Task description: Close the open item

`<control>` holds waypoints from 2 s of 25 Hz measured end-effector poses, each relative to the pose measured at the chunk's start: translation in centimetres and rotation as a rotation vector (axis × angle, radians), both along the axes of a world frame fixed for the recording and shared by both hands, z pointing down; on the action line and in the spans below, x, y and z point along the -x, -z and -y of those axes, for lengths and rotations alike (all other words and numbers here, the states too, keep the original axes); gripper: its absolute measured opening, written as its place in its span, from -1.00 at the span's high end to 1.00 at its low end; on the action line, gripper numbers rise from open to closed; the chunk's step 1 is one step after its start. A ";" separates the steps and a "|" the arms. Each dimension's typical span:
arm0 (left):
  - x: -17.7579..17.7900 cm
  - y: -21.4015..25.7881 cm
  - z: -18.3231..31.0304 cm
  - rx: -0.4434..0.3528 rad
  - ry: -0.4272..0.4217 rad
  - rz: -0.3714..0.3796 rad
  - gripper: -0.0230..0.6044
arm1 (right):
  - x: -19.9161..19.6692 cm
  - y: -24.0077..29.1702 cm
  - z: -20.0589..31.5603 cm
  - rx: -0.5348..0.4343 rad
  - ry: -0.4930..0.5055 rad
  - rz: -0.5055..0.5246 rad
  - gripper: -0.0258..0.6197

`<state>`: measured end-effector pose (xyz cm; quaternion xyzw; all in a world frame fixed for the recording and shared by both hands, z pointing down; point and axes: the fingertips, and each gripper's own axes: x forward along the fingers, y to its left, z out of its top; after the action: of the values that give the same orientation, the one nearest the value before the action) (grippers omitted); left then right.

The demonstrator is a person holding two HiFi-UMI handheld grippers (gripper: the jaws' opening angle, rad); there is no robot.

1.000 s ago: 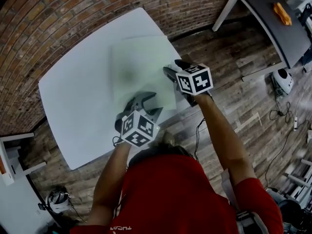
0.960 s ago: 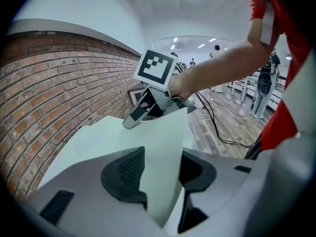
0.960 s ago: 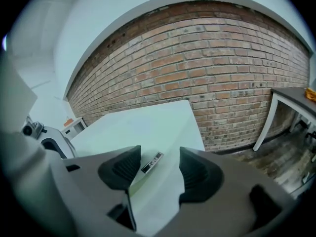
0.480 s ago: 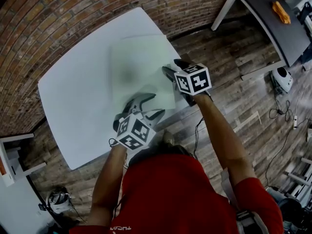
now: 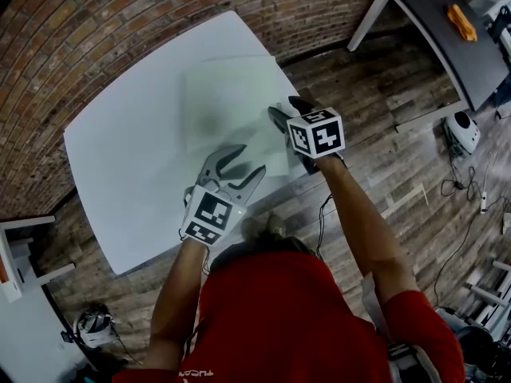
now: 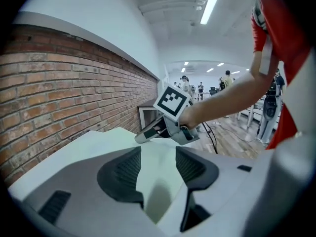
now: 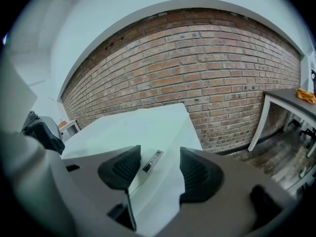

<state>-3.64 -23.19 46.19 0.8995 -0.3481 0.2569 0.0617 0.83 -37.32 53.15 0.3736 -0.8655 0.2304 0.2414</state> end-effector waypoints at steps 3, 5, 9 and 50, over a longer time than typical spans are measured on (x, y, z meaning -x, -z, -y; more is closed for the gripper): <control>1.4 0.9 0.4 -0.002 0.081 -0.086 0.25 | -0.1 0.0 -0.1 -0.010 -0.021 0.003 0.19; 2.5 1.4 0.7 -0.006 0.130 -0.132 0.26 | -0.1 0.1 -0.2 -0.020 -0.031 0.007 0.19; 4.1 2.1 0.9 -0.021 0.194 -0.177 0.28 | 0.0 0.5 -0.3 -0.056 -0.017 -0.006 0.19; 3.3 18.2 -3.4 -0.372 0.152 -0.417 0.80 | 2.5 24.5 -16.7 -0.641 0.234 0.319 0.78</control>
<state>-6.93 -19.81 27.99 0.9000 -0.4355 -0.0071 -0.0150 -1.68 -20.64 28.63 0.2883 -0.9572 -0.0262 -0.0011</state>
